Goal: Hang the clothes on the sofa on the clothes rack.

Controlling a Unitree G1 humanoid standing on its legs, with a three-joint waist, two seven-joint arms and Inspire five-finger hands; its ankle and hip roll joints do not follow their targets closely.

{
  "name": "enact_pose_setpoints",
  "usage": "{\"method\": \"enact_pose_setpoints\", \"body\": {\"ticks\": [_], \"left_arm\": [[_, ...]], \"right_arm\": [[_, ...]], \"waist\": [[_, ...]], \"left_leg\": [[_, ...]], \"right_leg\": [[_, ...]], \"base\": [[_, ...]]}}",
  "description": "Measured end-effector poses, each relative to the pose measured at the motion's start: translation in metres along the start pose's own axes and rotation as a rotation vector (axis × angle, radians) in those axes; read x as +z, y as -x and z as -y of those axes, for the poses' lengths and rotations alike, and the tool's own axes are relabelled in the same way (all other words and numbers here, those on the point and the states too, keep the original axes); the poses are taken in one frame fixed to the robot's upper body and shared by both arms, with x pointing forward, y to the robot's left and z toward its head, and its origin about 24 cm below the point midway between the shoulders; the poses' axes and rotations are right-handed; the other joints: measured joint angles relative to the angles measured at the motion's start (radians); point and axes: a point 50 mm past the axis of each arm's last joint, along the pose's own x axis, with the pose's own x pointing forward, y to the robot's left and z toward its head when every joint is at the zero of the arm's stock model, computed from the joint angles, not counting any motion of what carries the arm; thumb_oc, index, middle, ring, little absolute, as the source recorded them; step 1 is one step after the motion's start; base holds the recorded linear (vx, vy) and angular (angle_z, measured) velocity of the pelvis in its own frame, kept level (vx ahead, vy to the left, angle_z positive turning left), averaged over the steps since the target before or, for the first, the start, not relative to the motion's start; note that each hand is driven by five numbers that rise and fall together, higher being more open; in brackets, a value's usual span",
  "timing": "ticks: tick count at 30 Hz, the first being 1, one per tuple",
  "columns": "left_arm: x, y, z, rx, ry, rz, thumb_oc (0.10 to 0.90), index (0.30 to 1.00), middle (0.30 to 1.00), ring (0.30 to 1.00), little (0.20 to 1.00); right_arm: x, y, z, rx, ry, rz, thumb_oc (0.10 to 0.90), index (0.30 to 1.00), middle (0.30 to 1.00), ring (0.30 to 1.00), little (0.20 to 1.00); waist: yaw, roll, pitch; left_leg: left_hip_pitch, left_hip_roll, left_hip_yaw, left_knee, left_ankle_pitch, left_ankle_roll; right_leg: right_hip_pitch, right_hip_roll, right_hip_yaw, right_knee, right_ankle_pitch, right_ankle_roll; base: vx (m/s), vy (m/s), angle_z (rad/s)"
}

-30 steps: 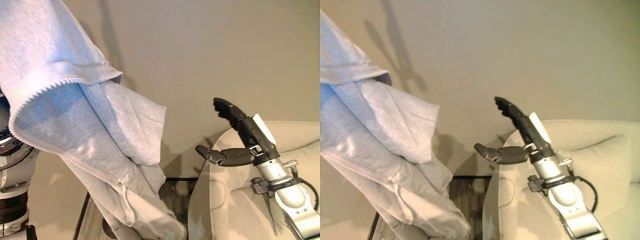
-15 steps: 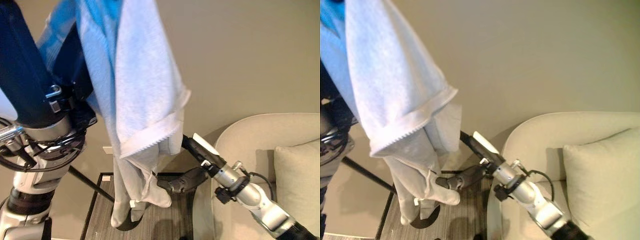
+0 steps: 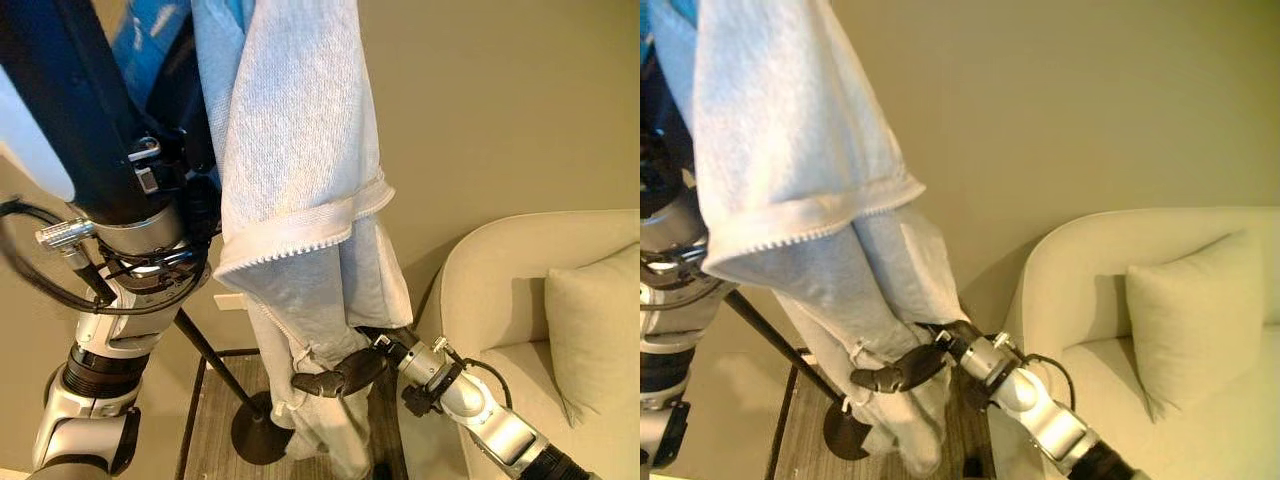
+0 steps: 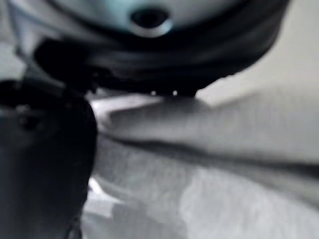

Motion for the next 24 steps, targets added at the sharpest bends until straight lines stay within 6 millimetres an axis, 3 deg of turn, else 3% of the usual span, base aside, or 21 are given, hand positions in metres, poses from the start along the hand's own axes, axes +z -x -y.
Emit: {"method": "enact_pose_setpoints", "body": {"ticks": [3, 6, 7, 8, 9, 10, 11, 12, 13, 14, 15, 16, 19, 21, 24], "left_arm": [[0.001, 0.003, 0.005, -0.022, 0.017, -0.007, 0.400, 0.300, 0.300, 0.300, 0.300], [0.002, 0.004, 0.005, -0.024, 0.024, -0.006, 0.400, 0.300, 0.300, 0.300, 0.300], [0.001, 0.009, 0.007, -0.023, 0.026, -0.031, 0.400, 0.300, 0.300, 0.300, 0.300], [-0.001, 0.018, 0.007, -0.010, 0.025, -0.067, 0.400, 0.300, 0.300, 0.300, 0.300], [-0.001, 0.020, 0.011, 0.006, 0.043, -0.107, 0.400, 0.300, 0.300, 0.300, 0.300], [-0.006, 0.018, 0.011, -0.023, 0.018, -0.114, 0.400, 0.300, 0.300, 0.300, 0.300], [-0.010, 0.016, 0.008, -0.064, -0.011, -0.082, 0.400, 0.300, 0.300, 0.300, 0.300], [-0.008, 0.015, 0.007, -0.064, -0.006, -0.071, 0.400, 0.300, 0.300, 0.300, 0.300], [-0.005, 0.013, 0.006, -0.059, 0.004, -0.057, 0.400, 0.300, 0.300, 0.300, 0.300], [-0.003, 0.010, 0.004, -0.062, 0.007, -0.039, 0.400, 0.300, 0.300, 0.300, 0.300], [0.000, 0.005, 0.000, -0.055, 0.016, -0.006, 0.400, 0.300, 0.300, 0.300, 0.300], [0.003, -0.001, -0.005, -0.021, 0.026, 0.022, 0.400, 0.300, 0.300, 0.300, 0.300], [0.004, -0.002, -0.004, -0.006, 0.045, 0.022, 0.400, 0.300, 0.300, 0.300, 0.300], [0.005, -0.003, -0.004, -0.010, 0.050, 0.030, 0.400, 0.300, 0.300, 0.300, 0.300], [0.001, -0.005, -0.008, 0.006, 0.027, 0.027, 0.400, 0.300, 0.300, 0.300, 0.300]], "right_arm": [[-0.007, 0.009, 0.001, -0.025, 0.009, -0.047, 0.800, 0.900, 0.900, 0.900, 0.900], [-0.012, 0.012, -0.003, -0.012, 0.012, -0.072, 0.800, 0.900, 0.900, 0.900, 0.900], [-0.017, 0.014, -0.007, -0.022, -0.005, -0.086, 0.800, 0.900, 0.900, 0.900, 0.900], [-0.022, 0.005, -0.011, -0.086, -0.049, -0.068, 0.800, 0.900, 0.900, 0.900, 0.900], [-0.026, 0.005, -0.007, -0.150, -0.062, -0.100, 0.800, 0.900, 0.900, 0.900, 0.900], [-0.024, 0.003, -0.001, -0.114, -0.004, -0.104, 0.800, 0.900, 0.900, 0.900, 0.900], [-0.025, 0.004, -0.005, -0.079, 0.015, -0.120, 0.800, 0.900, 0.900, 0.900, 0.900], [-0.027, 0.007, -0.002, -0.068, 0.036, -0.135, 0.800, 0.900, 0.900, 0.900, 0.900], [-0.027, 0.010, 0.003, -0.062, 0.059, -0.146, 0.800, 0.900, 0.900, 0.900, 0.900], [-0.028, 0.013, 0.006, -0.058, 0.074, -0.156, 0.800, 0.900, 0.900, 0.900, 0.900], [-0.029, 0.014, 0.006, -0.050, 0.080, -0.166, 0.800, 0.900, 0.900, 0.900, 0.900], [-0.027, 0.010, 0.003, -0.055, 0.061, -0.145, 0.800, 0.900, 0.900, 0.900, 0.900], [-0.023, 0.008, 0.009, -0.045, 0.069, -0.130, 0.800, 0.900, 0.900, 0.900, 0.900], [-0.023, 0.008, 0.009, -0.034, 0.046, -0.134, 0.800, 0.900, 0.900, 0.900, 0.900], [-0.027, 0.012, -0.012, 0.097, -0.049, -0.150, 0.800, 0.900, 0.900, 0.900, 0.900]], "waist": [[-0.014, 0.012, -0.015], [-0.016, 0.012, -0.047], [-0.019, -0.003, -0.044], [-0.010, -0.015, -0.043], [0.016, -0.008, -0.020], [0.022, 0.025, 0.005], [0.029, -0.005, 0.016], [0.032, 0.015, 0.028], [0.036, 0.046, 0.043], [0.043, 0.062, 0.052], [0.070, 0.061, 0.052], [0.088, 0.019, 0.045], [0.121, 0.019, 0.043], [0.122, 0.023, 0.033], [0.146, -0.022, -0.017]], "left_leg": [[0.010, -0.039, -0.007, -0.050, 0.031, 0.029], [0.033, -0.044, -0.009, -0.105, 0.054, 0.019], [0.019, -0.056, -0.001, -0.080, 0.059, 0.023], [-0.086, -0.054, 0.032, 0.080, 0.032, 0.037], [-0.116, -0.047, 0.062, 0.082, 0.037, 0.085], [-0.137, -0.023, 0.081, 0.037, 0.069, 0.071], [-0.131, -0.033, 0.119, 0.033, 0.061, 0.093], [-0.127, -0.009, 0.134, 0.018, 0.076, 0.091], [-0.124, 0.020, 0.138, -0.004, 0.094, 0.090], [-0.121, 0.039, 0.138, -0.017, 0.109, 0.084], [-0.098, 0.059, 0.147, -0.042, 0.135, 0.073], [-0.078, 0.057, 0.125, -0.071, 0.163, 0.030], [-0.055, 0.068, 0.125, -0.099, 0.193, -0.002], [-0.062, 0.086, 0.125, -0.095, 0.197, -0.009], [-0.127, 0.146, 0.136, -0.063, 0.220, -0.031]], "right_leg": [[-0.021, -0.041, -0.005, 0.013, 0.006, 0.022], [-0.017, -0.039, -0.010, -0.012, -0.002, 0.051], [-0.031, -0.034, -0.013, -0.005, 0.022, 0.047], [-0.086, -0.039, -0.022, 0.052, 0.038, 0.022], [-0.102, -0.042, -0.032, 0.049, 0.083, 0.014], [-0.126, -0.008, -0.046, 0.063, 0.091, 0.022], [-0.121, -0.023, -0.064, 0.040, 0.063, 0.031], [-0.162, -0.015, -0.079, 0.142, -0.050, -0.002], [-0.208, -0.013, -0.125, 0.318, -0.109, -0.009], [-0.214, -0.014, -0.150, 0.444, -0.166, -0.002], [-0.173, -0.020, -0.163, 0.581, -0.245, 0.016], [0.003, 0.010, -0.179, 0.385, -0.302, 0.054], [0.084, 0.060, -0.167, 0.231, -0.316, 0.006], [0.095, 0.091, -0.163, 0.176, -0.295, -0.032], [0.128, 0.171, -0.143, -0.015, -0.192, -0.074]], "base": [[-0.04, 0.048, 0.03], [-0.48, 0.362, -0.05], [-0.64, 0.437, -0.11], [-0.14, 0.092, -0.32], [-0.14, 0.073, -0.57], [-0.19, 0.093, -0.88], [-0.18, 0.060, -0.80], [-0.13, 0.017, -0.58], [-0.11, -0.027, -0.18], [-0.06, -0.040, -0.12], [-0.13, -0.149, -0.07], [-0.09, -0.120, -0.06], [-0.19, -0.219, -0.08], [-0.33, -0.264, -0.25], [-0.46, -0.298, -0.26]]}}
